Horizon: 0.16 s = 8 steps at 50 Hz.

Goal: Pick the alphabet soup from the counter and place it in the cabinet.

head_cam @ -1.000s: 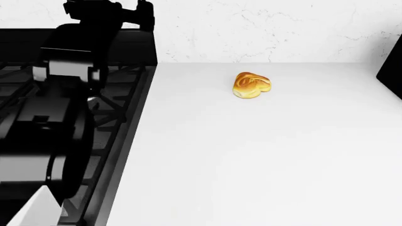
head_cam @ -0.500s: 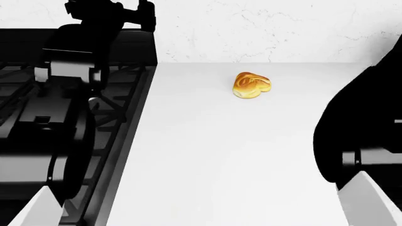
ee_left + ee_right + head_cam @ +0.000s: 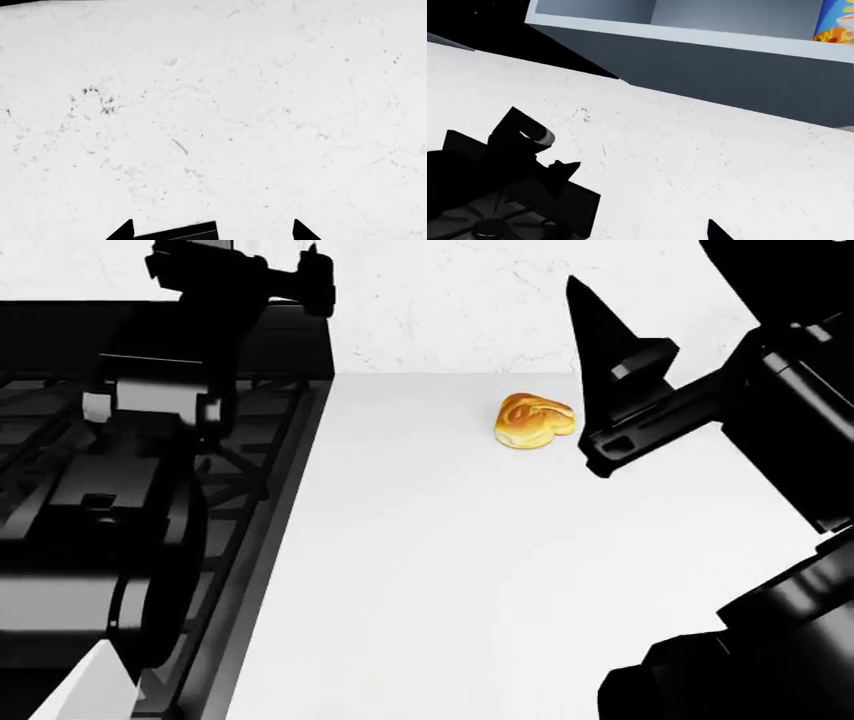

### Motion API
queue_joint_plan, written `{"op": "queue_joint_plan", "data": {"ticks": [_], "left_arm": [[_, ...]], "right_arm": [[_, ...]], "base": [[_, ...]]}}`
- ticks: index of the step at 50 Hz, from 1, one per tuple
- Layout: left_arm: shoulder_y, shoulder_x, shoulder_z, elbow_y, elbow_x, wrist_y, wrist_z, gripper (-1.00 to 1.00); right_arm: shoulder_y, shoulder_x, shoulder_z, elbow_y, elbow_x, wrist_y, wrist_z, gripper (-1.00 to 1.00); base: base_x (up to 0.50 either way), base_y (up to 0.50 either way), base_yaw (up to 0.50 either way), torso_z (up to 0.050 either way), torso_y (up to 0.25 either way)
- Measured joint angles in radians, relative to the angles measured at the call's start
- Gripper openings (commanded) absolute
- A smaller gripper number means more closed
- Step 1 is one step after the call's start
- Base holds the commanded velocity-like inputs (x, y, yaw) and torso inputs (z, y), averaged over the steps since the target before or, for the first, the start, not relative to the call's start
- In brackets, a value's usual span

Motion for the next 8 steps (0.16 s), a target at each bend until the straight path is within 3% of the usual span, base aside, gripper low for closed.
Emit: {"op": "queue_joint_plan", "data": {"ticks": [8], "left_arm": [[0.007, -0.003, 0.001, 0.000, 0.001, 0.002, -0.004, 1.00]], "right_arm": [[-0.052, -0.001, -0.015, -0.034, -0.032, 0.005, -0.009, 1.00]], "base": [[0.00, 0.00, 0.00, 0.000, 0.000]]}}
